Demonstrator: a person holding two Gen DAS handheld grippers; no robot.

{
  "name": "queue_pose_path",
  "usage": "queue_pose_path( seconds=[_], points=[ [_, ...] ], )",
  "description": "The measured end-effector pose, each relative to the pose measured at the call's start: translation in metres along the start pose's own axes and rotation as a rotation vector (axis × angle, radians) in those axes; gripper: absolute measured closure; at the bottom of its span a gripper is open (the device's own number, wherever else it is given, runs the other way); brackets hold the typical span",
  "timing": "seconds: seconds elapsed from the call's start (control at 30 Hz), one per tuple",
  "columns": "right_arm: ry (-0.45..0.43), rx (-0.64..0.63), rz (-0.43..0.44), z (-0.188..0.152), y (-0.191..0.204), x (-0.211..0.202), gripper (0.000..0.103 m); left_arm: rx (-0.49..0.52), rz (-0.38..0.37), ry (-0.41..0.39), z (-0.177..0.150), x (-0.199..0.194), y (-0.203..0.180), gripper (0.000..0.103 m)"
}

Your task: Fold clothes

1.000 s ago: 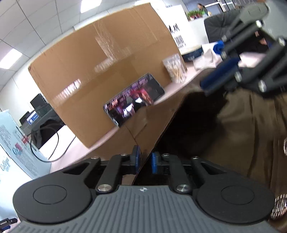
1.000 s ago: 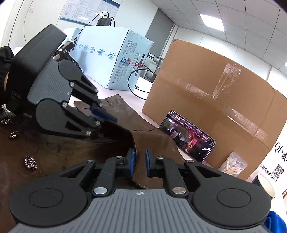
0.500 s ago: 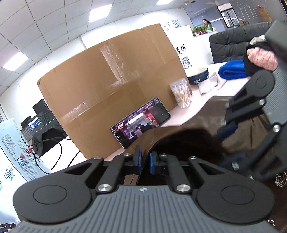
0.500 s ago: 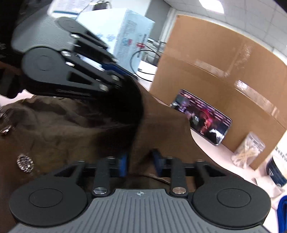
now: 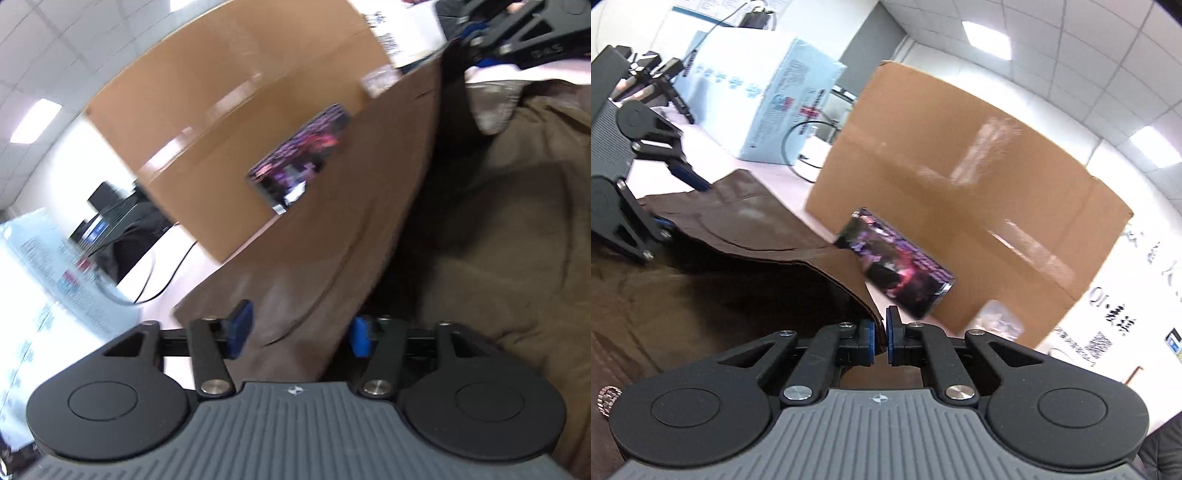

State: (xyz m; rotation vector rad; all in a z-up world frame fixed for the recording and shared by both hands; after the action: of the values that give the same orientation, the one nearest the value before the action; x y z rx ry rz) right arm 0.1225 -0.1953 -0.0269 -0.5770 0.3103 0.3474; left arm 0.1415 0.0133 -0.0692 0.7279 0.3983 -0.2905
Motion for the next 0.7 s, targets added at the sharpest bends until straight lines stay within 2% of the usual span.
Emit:
queue_pose_path(
  seconds=[0.03,0.07,0.1,0.2,0.27,0.33,0.37,0.53,0.7],
  points=[
    [-0.002,0.003,-0.005,0.0,-0.003,-0.001,0.097,-0.017,-0.009,-0.001,-0.001,0.0,0.005,0.059],
    [-0.004,0.007,-0.007,0.0,-0.005,-0.003,0.097,-0.021,-0.01,-0.009,0.001,-0.003,0.007,0.087],
    [-0.007,0.009,-0.003,0.0,-0.008,-0.003,0.097,-0.021,-0.01,-0.02,0.004,-0.007,0.009,0.096],
    [-0.005,0.011,0.04,-0.002,-0.01,-0.007,0.097,0.006,-0.005,-0.062,0.013,-0.024,0.012,0.097],
    [-0.002,0.037,0.112,-0.008,-0.011,-0.012,0.095,0.026,-0.02,-0.083,0.015,-0.042,0.01,0.097],
    [0.028,0.071,0.194,-0.018,-0.01,-0.013,0.071,0.04,-0.034,-0.076,0.012,-0.048,0.006,0.097],
    [0.038,0.073,0.196,-0.022,-0.011,-0.01,0.052,0.046,-0.043,-0.062,0.009,-0.048,0.003,0.097],
    [0.118,0.048,0.161,-0.048,-0.017,-0.017,0.05,0.024,-0.071,0.002,-0.01,-0.041,-0.006,0.097],
    [0.18,-0.001,0.085,-0.069,-0.032,-0.021,0.05,0.014,-0.072,0.012,-0.016,-0.037,-0.009,0.097]
  ],
)
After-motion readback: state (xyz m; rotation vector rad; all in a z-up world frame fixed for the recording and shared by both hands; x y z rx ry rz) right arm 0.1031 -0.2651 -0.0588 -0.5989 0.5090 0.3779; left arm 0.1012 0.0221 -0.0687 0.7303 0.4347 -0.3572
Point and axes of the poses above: each gripper's, at about its wrist camera, not at the fingertips, and x roughly the way its jaws point, y to its left, z to its top, the point moved 8 cm from there along x, roughly the way its jaws point
